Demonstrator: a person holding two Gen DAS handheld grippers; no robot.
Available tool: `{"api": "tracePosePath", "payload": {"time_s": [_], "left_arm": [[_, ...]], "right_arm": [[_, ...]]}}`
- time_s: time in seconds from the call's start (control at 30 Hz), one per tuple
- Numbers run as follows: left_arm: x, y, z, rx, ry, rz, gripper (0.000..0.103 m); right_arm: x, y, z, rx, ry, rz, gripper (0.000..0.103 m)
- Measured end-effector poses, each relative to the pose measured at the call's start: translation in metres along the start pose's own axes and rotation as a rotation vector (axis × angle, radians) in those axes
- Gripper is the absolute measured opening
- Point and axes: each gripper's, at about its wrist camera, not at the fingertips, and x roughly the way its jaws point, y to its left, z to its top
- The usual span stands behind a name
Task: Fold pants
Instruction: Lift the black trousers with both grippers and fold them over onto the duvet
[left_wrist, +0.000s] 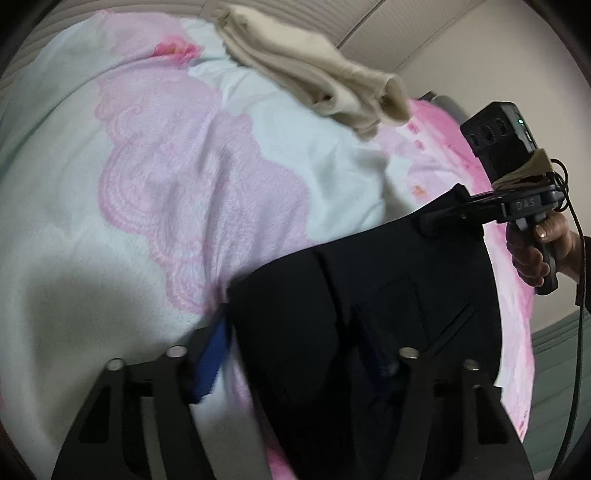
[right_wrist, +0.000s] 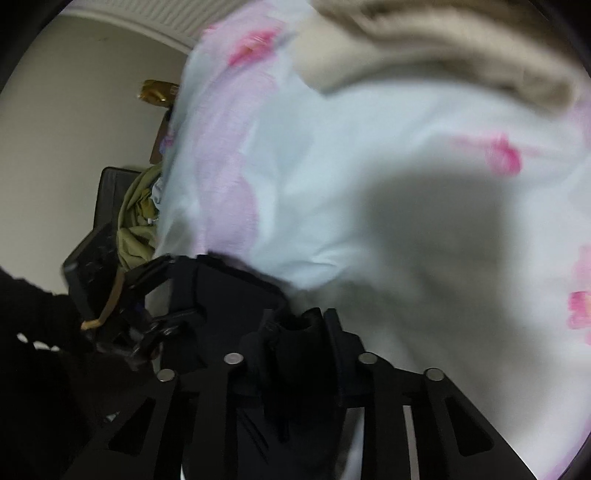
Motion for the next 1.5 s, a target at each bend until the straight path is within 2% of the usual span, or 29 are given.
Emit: {"api": "tracePosePath", "payload": {"time_s": [0.1, 0.23, 0.3, 0.33, 0.4, 0.53, 0.63, 0.77, 0.9, 1.03, 1.1, 1.2, 1.33, 1.4, 1.5], "left_arm": [[-0.019, -0.010, -0.002, 0.046, -0.040, -0.008, 0.042], [-0.045, -0.028, -0.003, 0.102, -0.082, 0.009, 0.038], [-0.065, -0.045, -0.006, 0.168, -0.110, -0.001, 0.028], [-0.073, -0.054, -0.009, 0.202, -0.126, 0.014, 0.028], [-0.097, -0.078, -0.019, 0.279, -0.174, 0.036, 0.028], [-0.133, -0.112, -0.040, 0.362, -0.256, 0.058, 0.028], [-0.170, -0.146, -0.074, 0.474, -0.339, 0.079, 0.028], [-0.214, -0.199, -0.132, 0.616, -0.400, 0.057, 0.028], [-0.245, -0.248, -0.199, 0.678, -0.356, -0.009, 0.028], [-0.258, -0.288, -0.269, 0.762, -0.337, -0.009, 0.028], [-0.259, -0.308, -0.320, 0.836, -0.325, -0.008, 0.028], [-0.253, -0.324, -0.377, 0.888, -0.301, -0.023, 0.028], [-0.230, -0.334, -0.450, 0.964, -0.260, -0.017, 0.029], [-0.215, -0.337, -0.492, 1.050, -0.260, 0.007, 0.030], [-0.204, -0.339, -0.529, 1.173, -0.269, 0.038, 0.031]], "right_arm": [[-0.020, 0.026, -0.003, -0.054, -0.024, -0.010, 0.017], [-0.037, 0.059, -0.006, -0.137, -0.054, -0.055, 0.015], [-0.050, 0.077, -0.014, -0.173, -0.082, -0.096, 0.015], [-0.057, 0.087, -0.021, -0.191, -0.094, -0.119, 0.014], [-0.073, 0.107, -0.036, -0.229, -0.127, -0.170, 0.014], [-0.108, 0.149, -0.082, -0.276, -0.199, -0.247, 0.013], [-0.129, 0.186, -0.123, -0.321, -0.234, -0.316, 0.013], [-0.151, 0.227, -0.191, -0.349, -0.269, -0.397, 0.013], [-0.165, 0.257, -0.276, -0.352, -0.278, -0.438, 0.013], [-0.161, 0.279, -0.367, -0.345, -0.268, -0.478, 0.013], [-0.151, 0.286, -0.420, -0.337, -0.261, -0.491, 0.013], [-0.128, 0.286, -0.486, -0.319, -0.257, -0.521, 0.013], [-0.088, 0.276, -0.558, -0.285, -0.241, -0.549, 0.013], [-0.064, 0.267, -0.591, -0.295, -0.223, -0.588, 0.012], [-0.026, 0.256, -0.636, -0.326, -0.196, -0.654, 0.013]]}}
